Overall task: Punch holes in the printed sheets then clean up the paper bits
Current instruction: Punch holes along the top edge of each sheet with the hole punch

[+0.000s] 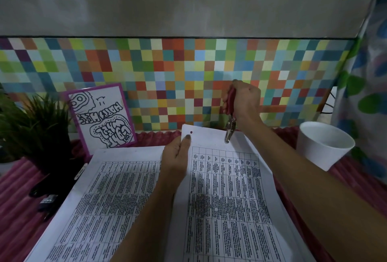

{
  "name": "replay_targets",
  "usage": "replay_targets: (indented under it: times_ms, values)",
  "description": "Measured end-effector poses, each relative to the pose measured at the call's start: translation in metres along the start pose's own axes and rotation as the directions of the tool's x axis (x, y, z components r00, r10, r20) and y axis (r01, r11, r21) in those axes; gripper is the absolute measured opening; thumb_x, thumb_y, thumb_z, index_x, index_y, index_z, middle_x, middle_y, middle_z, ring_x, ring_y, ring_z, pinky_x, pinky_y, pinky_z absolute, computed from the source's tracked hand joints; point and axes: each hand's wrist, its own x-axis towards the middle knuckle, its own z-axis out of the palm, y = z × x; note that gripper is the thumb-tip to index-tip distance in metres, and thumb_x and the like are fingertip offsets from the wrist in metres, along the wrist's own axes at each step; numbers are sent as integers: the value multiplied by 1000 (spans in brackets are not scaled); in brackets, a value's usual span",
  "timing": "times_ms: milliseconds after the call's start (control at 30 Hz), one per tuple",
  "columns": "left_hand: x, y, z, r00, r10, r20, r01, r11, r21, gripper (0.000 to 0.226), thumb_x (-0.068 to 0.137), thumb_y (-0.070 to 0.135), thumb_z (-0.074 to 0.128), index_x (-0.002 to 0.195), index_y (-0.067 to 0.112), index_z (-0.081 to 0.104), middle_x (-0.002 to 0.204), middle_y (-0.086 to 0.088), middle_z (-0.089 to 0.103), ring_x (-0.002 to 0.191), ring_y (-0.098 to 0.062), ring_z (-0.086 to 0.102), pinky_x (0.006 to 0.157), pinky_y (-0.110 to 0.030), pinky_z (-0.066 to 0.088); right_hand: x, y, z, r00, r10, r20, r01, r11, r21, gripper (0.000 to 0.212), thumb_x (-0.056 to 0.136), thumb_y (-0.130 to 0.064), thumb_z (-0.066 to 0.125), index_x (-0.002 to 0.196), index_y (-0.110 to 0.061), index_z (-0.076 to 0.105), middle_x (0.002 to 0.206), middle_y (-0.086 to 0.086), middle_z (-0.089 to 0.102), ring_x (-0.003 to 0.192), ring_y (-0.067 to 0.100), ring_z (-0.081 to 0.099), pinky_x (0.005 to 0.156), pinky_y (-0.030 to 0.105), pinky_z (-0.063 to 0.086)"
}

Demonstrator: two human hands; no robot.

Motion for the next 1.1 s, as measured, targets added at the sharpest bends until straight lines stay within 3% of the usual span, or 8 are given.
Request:
replay_targets:
  times_ms: [167,267,367,433,533,700,900,1100]
  values:
    - [-1,0,-1,1000,-27,2,27,999,26,39,99,39,46,93,4,63,73,-33,55,62,-46,51,55,-47,47,-2,1,-1,997,-21,-69,21,1000,-8,29,87,-5,41,62,-1,56,49,11,48,36,23,39,40,29,33]
    - [-1,0,-3,998,-66,22,65,997,28,44,97,44,48,98,3,63,84,-38,57,77,-53,57,67,-64,50,-4,0,-1,998,-22,-57,19,999,-47,28,85,-3,38,66,3,58,48,11,47,36,22,38,40,29,33]
    - [-4,6,-1,997,-76,2,76,991,112,31,97,38,50,108,12,63,94,-21,67,88,-41,65,79,-62,53,-9,-1,2,999,-48,23,50,994,-99,29,89,-3,40,70,6,59,46,11,47,35,22,38,37,25,32]
    - [-5,14,0,996,84,-42,-69,958,280,29,96,27,54,123,16,56,112,-3,67,105,-19,64,94,-45,53,-14,0,6,994,-71,87,84,985,-150,30,91,-5,43,67,6,57,49,14,47,35,21,39,38,25,33]
    - [-2,22,3,887,452,95,-398,645,652,43,93,23,61,133,8,51,128,-5,57,122,-17,50,107,-41,37,-22,1,15,983,-99,157,133,965,-225,33,91,-8,46,63,7,56,53,18,50,37,21,42,41,27,35]
    - [-5,21,14,829,456,325,-502,348,791,25,93,34,60,109,16,67,101,4,69,99,-18,61,105,-60,33,-36,-1,26,954,-123,273,186,958,-218,36,91,-6,46,58,6,52,50,18,51,32,22,41,40,24,35]
    - [-6,21,14,818,480,317,-511,354,783,20,92,34,59,97,17,67,85,7,65,79,-16,57,91,-37,27,-41,-1,25,969,-63,240,109,977,-181,33,93,-8,48,67,10,57,53,18,53,36,23,42,40,25,38]
    - [-5,21,13,809,503,305,-529,396,750,12,88,29,64,92,17,66,79,8,61,75,-12,51,83,-29,19,-43,-11,18,956,177,233,-160,983,-87,15,89,-6,53,85,1,65,66,16,58,51,24,51,49,29,46]
